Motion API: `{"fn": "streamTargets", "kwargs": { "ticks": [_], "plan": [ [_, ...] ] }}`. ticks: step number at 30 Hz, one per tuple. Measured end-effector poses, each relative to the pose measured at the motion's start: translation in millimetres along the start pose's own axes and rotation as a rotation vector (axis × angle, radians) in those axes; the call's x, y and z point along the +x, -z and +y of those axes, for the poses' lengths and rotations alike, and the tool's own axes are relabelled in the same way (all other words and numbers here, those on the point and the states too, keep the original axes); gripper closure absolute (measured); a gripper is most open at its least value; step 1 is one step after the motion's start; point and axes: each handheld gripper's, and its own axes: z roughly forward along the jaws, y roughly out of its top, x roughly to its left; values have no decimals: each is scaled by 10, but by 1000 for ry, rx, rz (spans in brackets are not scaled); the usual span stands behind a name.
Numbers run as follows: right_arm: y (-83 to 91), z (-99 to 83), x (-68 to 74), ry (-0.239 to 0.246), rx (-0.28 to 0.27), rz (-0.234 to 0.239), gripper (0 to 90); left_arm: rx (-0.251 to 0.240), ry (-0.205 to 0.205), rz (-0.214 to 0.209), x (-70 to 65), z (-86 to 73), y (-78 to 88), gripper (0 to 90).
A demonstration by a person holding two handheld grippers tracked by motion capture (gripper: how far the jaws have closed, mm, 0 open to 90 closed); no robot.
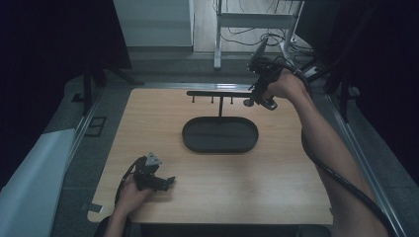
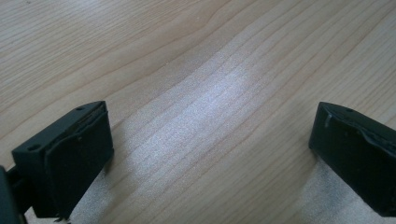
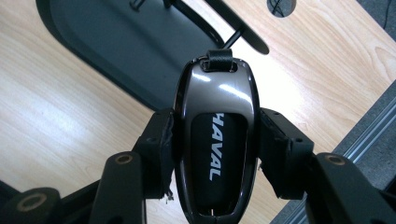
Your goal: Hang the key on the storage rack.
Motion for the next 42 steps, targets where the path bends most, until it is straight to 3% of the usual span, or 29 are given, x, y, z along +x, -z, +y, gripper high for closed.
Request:
{"fn": "streamTargets", "kwargs": {
  "ticks": [9,22,32,42],
  "plan": [
    [-83,21,-38,-21,0,-20,484,0,0,0,0,0,1,0],
    [-225,-135,-224,-70,15,-28,484,0,3,-1,-2,0,0,0],
    [-463,-262,-331,-88,35,-21,484,3,-1,-2,2,1,3,0],
    [-707,-293,-342,-79,37,-28,483,2,-2,-2,3,2,2,0]
  ]
}}
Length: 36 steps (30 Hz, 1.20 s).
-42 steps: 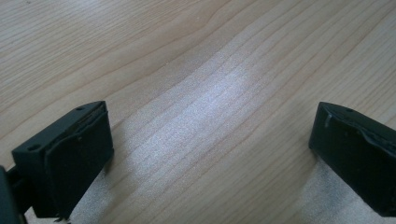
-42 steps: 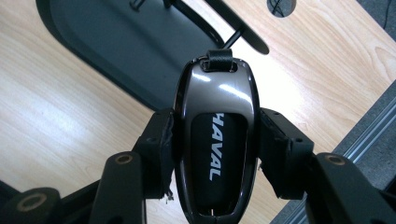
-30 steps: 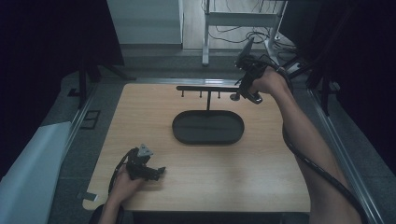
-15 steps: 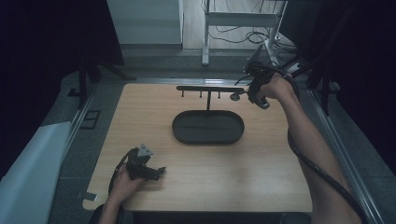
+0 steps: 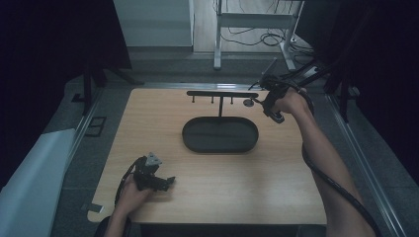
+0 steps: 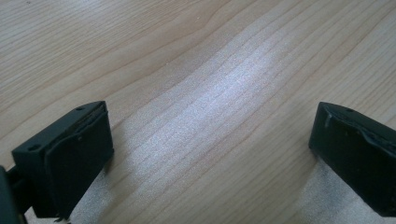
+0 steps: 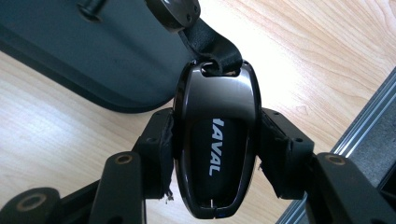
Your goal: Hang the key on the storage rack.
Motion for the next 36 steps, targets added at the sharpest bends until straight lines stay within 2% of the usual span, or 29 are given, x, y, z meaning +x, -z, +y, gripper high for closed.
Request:
{"fn": "streamTargets", "kwargs": {
  "ticks": [6,23,26,29,36],
  "plan": [
    [-129,4,14,1,-2,-11,483,-2,3,0,-2,0,-1,0],
    [-486,36,106,13,-66,-15,475,-4,6,2,-5,-2,-3,0],
    [-508,31,104,15,-73,-31,421,-5,6,2,-5,-2,-4,0],
    [-495,15,90,10,-95,-22,398,-5,6,2,-5,-2,-4,0],
    [-430,-47,97,44,-134,-14,319,-4,6,2,-5,-1,-3,0]
  ]
}}
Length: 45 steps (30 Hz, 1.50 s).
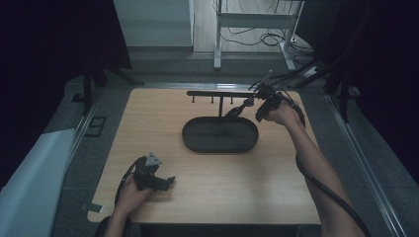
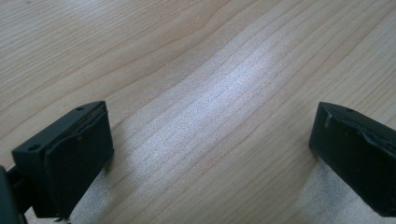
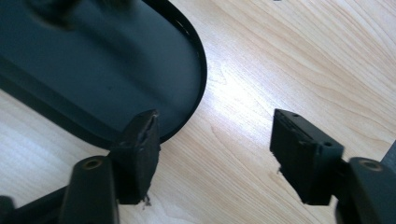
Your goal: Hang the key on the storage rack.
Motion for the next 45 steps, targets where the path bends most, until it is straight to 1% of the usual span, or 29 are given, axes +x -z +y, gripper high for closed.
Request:
{"fn": "streamTargets", "kwargs": {
  "ticks": [2,5,9,11,14,17,21,27,31,32,45],
  "plan": [
    [26,-19,6,7,-4,13,294,1,-4,1,3,1,1,0],
    [68,-51,20,19,-8,19,256,2,-5,0,4,1,1,0],
    [119,-94,54,38,7,35,235,-2,1,-1,-1,0,-2,0],
    [136,-114,73,48,13,31,220,-3,1,0,-1,0,-2,0],
    [153,-138,86,53,4,42,189,-2,1,0,-1,0,-2,0],
    [173,-161,106,62,-5,43,159,-3,0,0,0,0,-2,0],
    [201,-199,136,91,-30,44,133,-2,0,0,0,0,-2,0],
    [246,-273,172,99,-58,54,128,-2,2,-1,-2,0,-2,0],
    [266,-312,204,113,-70,60,127,-2,2,0,-2,1,-3,0],
    [276,-343,230,122,-80,64,125,-2,2,0,-2,1,-3,0],
    [338,-505,326,140,-140,81,105,-2,0,0,-1,2,-3,0]
  ]
}}
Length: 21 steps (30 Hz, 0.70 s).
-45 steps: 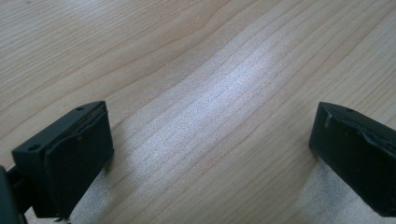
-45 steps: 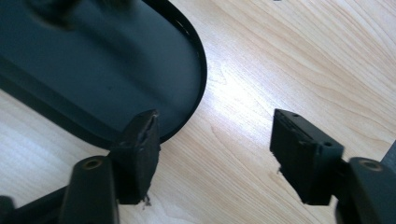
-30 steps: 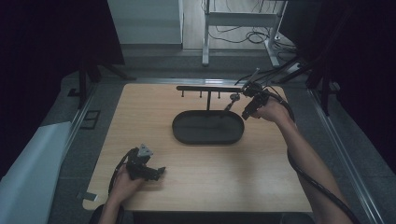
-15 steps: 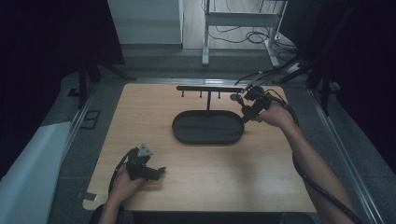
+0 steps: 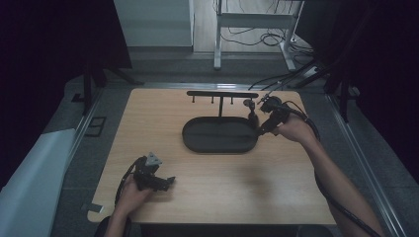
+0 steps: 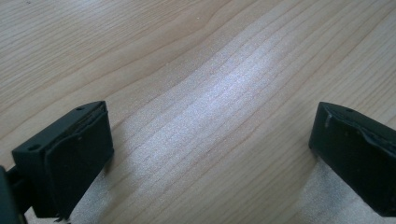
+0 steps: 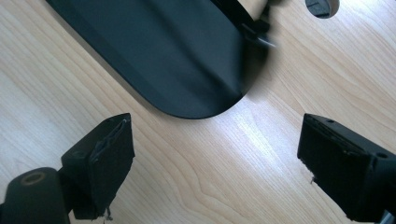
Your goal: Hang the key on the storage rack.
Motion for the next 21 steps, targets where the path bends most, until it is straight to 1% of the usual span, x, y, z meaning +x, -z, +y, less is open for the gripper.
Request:
{"fn": "streamTargets", "kwargs": {
  "ticks": [3,7,17,18,19,21],
  "plan": [
    [16,-23,20,-1,-7,1,102,0,0,0,0,0,0,0],
    [29,-84,65,11,-22,4,81,0,1,0,-1,0,-1,0],
    [28,-191,135,34,-37,15,69,1,1,-1,0,1,0,0],
    [32,-202,147,28,-36,15,69,1,0,-1,0,1,0,0],
    [31,-213,150,34,-41,17,70,2,0,-1,1,1,1,0],
    [34,-240,163,32,-43,18,69,1,1,-1,0,1,0,0]
  ]
}}
